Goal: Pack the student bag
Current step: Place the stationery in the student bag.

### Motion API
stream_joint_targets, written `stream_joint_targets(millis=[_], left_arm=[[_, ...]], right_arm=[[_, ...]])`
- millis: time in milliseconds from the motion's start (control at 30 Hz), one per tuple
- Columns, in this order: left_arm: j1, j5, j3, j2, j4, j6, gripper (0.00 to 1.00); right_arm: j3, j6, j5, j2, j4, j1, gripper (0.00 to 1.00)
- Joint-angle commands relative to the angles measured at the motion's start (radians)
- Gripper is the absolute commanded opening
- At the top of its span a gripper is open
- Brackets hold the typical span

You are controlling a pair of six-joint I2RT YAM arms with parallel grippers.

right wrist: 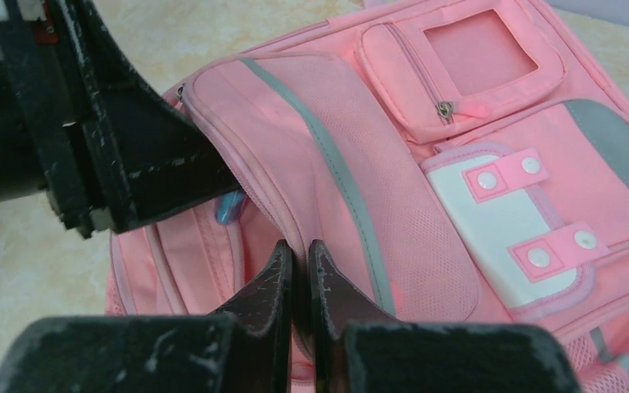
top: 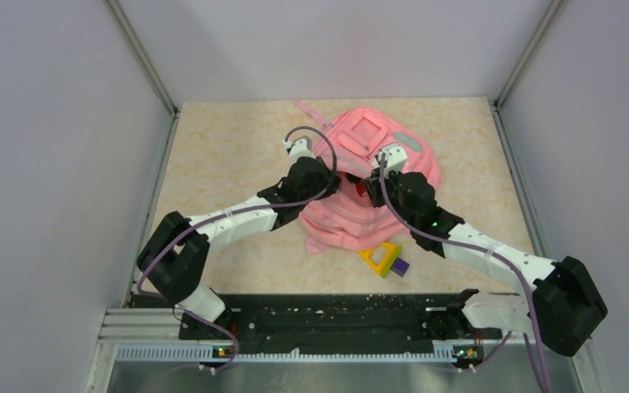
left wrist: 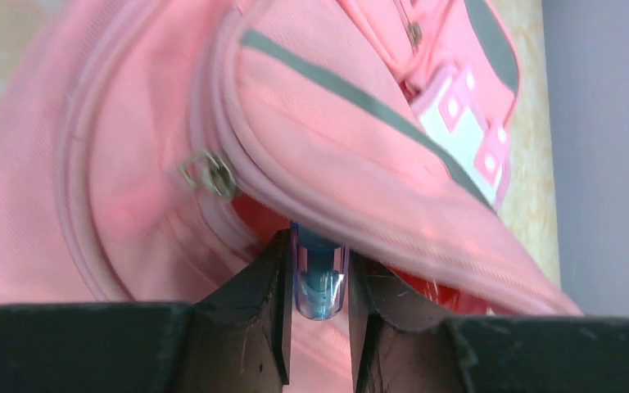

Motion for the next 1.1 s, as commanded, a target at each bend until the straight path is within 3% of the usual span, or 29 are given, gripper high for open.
stream_joint_targets(millis=[0,167,300,500,667,833,1067], left_arm=[[0.022,-0.090,0.020,0.045,0.199,-0.068,0.09],[0.030,-0.083,0.076,0.113,0.230,-0.080,0.13],[0.032,-0.054,0.098,0.145,0.245,-0.079,0.27],[0.032,-0.035,0.075,0.128,0.245,-0.048,0.54],[0.032,-0.042,0.057,0.092,0.203,0.020,0.62],[0.020,-0.004,-0.093,-0.040,0.304,0.231,0.64],[0.024,-0.206,-0.385,-0.331,0.369,0.356,0.70]], right_arm=[[-0.005,0.030,-0.003,-0.054,0.090,-0.005,0.00],[-0.014,0.028,-0.014,-0.043,0.096,-0.004,0.00],[-0.015,0.028,-0.017,-0.038,0.097,-0.004,0.00],[-0.018,0.024,-0.009,-0.037,0.100,-0.004,0.00],[-0.016,0.021,-0.007,-0.036,0.099,-0.005,0.00],[-0.016,0.011,0.010,-0.042,0.096,-0.004,0.00],[-0.018,0.005,0.021,-0.034,0.100,-0.004,0.00]])
